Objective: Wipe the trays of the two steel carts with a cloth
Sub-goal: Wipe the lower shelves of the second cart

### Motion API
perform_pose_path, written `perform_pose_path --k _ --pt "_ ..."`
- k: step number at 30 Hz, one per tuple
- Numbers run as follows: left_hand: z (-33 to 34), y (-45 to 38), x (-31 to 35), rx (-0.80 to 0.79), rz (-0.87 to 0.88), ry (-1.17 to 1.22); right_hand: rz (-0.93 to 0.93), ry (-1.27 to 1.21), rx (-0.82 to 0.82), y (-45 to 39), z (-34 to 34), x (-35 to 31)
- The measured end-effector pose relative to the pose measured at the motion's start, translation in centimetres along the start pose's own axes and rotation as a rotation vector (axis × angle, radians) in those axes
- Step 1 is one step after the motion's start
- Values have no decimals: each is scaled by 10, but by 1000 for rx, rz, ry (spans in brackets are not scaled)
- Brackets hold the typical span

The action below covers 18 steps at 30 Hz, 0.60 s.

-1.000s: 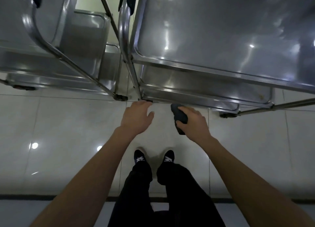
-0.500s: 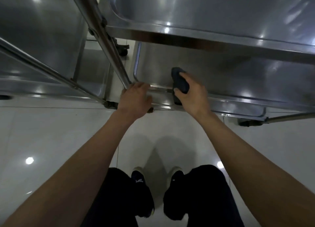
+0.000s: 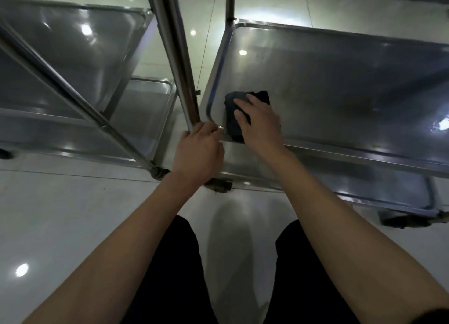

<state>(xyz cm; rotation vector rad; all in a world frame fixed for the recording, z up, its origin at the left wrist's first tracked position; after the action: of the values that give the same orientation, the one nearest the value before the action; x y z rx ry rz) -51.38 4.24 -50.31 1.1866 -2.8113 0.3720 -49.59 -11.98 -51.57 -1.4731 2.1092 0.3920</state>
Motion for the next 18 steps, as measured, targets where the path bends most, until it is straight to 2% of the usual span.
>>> perform_pose_path --k 3,9,18 --pt "3 -1 2 24 3 -23 -12 161 -88 -8 19 6" --pt "-1 7 3 -23 -8 25 -22 251 -315 -33 35 -10" --pt "4 12 10 -64 -39 -29 -56 232 -296 -30 31 -5"
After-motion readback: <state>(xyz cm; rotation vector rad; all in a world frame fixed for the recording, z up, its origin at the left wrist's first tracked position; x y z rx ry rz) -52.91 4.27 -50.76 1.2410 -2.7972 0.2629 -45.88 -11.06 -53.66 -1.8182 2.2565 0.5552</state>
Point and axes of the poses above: each hand's wrist, its own y-axis away from the middle knuckle, its own z-axis out of the palm, x = y × z, the point moved 4 cm from there along -y, towards the middle knuckle, and after that the axes turned 13 degrees about z, right-handed, at the moved point
